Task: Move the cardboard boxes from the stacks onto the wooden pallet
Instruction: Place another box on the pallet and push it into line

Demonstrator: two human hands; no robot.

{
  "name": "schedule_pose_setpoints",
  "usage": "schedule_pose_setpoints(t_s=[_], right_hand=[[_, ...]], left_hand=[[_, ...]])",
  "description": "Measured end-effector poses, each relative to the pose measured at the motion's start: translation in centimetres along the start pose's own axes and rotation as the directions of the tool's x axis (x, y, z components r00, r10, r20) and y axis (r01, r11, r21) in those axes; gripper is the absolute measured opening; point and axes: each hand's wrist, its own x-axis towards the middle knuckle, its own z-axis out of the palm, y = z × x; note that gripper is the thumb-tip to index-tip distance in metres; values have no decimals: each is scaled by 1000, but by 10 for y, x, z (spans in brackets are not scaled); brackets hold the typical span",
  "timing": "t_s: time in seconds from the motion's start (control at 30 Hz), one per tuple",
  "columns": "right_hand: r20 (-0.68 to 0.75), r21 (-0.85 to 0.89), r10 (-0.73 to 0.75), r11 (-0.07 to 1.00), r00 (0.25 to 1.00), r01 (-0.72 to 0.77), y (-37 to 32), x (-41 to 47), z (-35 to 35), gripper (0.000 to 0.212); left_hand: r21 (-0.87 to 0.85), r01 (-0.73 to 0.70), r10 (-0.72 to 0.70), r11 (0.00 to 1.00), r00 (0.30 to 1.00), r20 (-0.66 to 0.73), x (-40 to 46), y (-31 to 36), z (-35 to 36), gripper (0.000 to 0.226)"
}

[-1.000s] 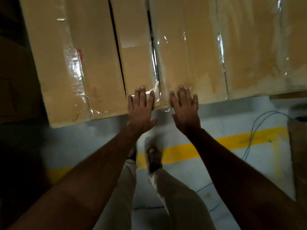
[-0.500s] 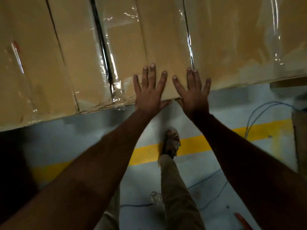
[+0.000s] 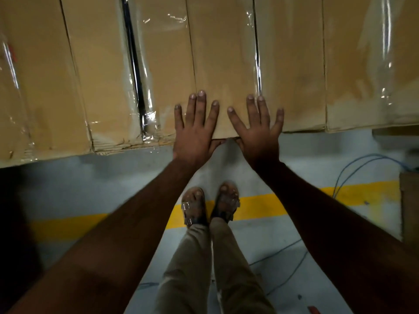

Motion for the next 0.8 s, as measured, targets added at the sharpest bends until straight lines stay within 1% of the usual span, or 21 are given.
schedule_pose_setpoints(t_s=[0.1,0.2,0.27,0.33,0.43,0.47,0.57,0.7,0.73,0.8], right_hand=[[63,29,2,1000,998,-4,-3,2,-8,81],[116,19,7,1000,993,-9,-2,-1,-18,98],[110,15,23,1000,994,-25,2,-3,-28,105],[81,30,56,998,995,-58,13,-5,-37,102],[42,36,95,995,995,-97,44,-19,-41,94],[47,28,102,994,994,-103,64,-27,-38,92],[49,41,134,990,990,-136,105,-50,-28,92],[-1,39,154,987,988,-154,175,-67,-13,89],[-10,29,164,986,986,-163,192,-68,-10,87],[14,27,167,986,986,-167,220,-71,-4,84]], left_hand=[[3,12,-13,1000,999,40,1,-1,-4,96],[-6,27,-26,1000,994,110,0,2,-13,102],[-17,56,-54,998,990,131,2,7,-21,106],[-58,77,-69,995,989,130,6,18,-29,108],[-95,-1,12,995,993,118,15,53,-34,108],[-111,-34,45,993,994,97,21,73,-34,107],[-158,-81,94,984,993,77,32,116,-36,105],[-154,-106,114,982,992,47,63,191,-39,106],[-157,-97,108,983,992,60,71,210,-40,105],[-156,-67,84,985,991,106,86,242,-40,103]])
